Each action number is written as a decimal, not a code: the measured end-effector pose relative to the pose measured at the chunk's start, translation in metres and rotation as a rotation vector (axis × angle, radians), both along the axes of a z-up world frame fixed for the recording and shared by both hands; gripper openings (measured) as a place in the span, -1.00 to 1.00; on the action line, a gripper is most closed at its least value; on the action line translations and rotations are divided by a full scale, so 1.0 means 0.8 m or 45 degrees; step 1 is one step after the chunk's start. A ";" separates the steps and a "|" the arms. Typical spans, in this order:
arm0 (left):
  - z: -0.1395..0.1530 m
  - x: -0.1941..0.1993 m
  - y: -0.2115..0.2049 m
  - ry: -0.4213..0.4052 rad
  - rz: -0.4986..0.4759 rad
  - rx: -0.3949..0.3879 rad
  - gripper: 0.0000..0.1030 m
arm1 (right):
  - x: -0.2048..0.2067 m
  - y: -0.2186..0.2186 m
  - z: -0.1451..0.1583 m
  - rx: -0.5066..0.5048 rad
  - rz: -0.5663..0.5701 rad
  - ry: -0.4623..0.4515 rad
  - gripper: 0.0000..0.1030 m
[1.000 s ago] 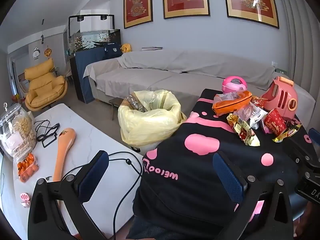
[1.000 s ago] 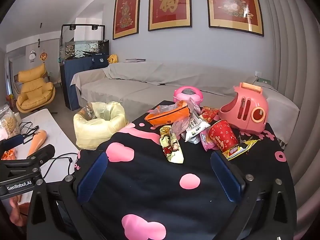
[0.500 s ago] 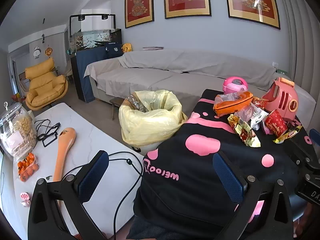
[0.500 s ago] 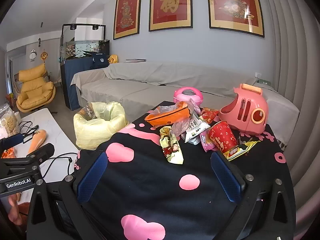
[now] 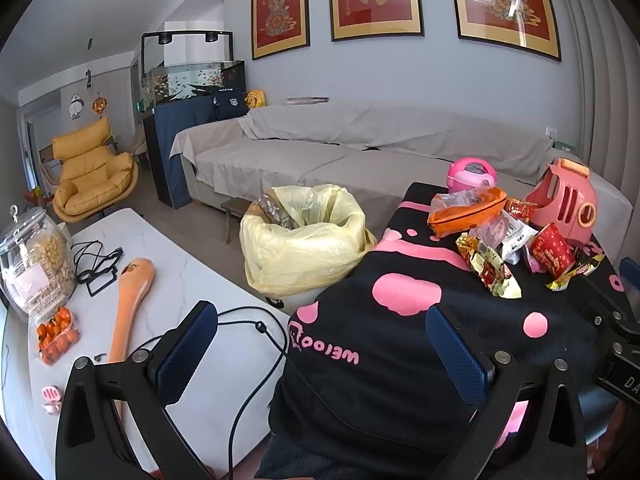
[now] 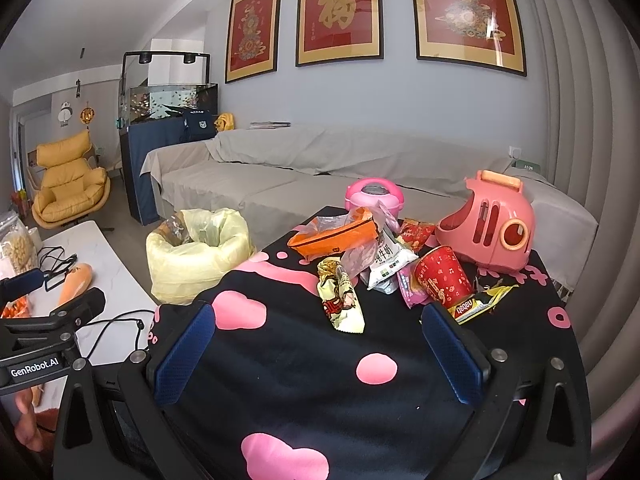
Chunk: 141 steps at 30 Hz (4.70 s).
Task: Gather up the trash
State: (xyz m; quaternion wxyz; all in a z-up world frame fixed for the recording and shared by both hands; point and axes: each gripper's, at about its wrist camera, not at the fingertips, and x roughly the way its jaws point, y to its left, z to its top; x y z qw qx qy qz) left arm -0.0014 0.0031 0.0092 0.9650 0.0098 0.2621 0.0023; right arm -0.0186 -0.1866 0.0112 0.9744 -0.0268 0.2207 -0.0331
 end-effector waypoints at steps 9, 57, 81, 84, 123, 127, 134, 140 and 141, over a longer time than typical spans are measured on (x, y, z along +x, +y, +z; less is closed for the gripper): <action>0.006 0.003 0.000 0.000 0.004 -0.001 1.00 | 0.003 0.002 -0.001 -0.010 0.010 0.000 0.99; 0.004 0.004 0.014 0.014 -0.003 0.009 1.00 | 0.005 -0.012 -0.004 0.008 -0.023 -0.009 0.99; -0.065 0.214 -0.212 0.276 -0.656 -0.254 1.00 | 0.015 -0.223 -0.057 0.094 -0.521 0.125 0.99; -0.084 0.248 -0.240 0.291 -0.641 -0.251 0.98 | 0.025 -0.232 -0.065 0.095 -0.522 0.156 0.99; -0.127 0.296 -0.230 0.532 -0.620 -0.368 0.34 | 0.266 -0.243 -0.084 0.025 -0.091 0.519 0.13; -0.120 0.298 -0.228 0.538 -0.663 -0.383 0.06 | 0.255 -0.249 -0.069 0.100 -0.080 0.490 -0.48; -0.079 0.282 -0.197 0.414 -0.661 -0.353 0.01 | 0.235 -0.248 -0.036 0.138 -0.083 0.425 -0.35; -0.054 0.264 -0.172 0.349 -0.674 -0.242 0.01 | 0.247 -0.232 -0.017 -0.072 -0.080 0.419 0.89; -0.052 0.262 -0.168 0.354 -0.684 -0.250 0.01 | 0.254 -0.229 -0.018 -0.092 -0.066 0.442 0.89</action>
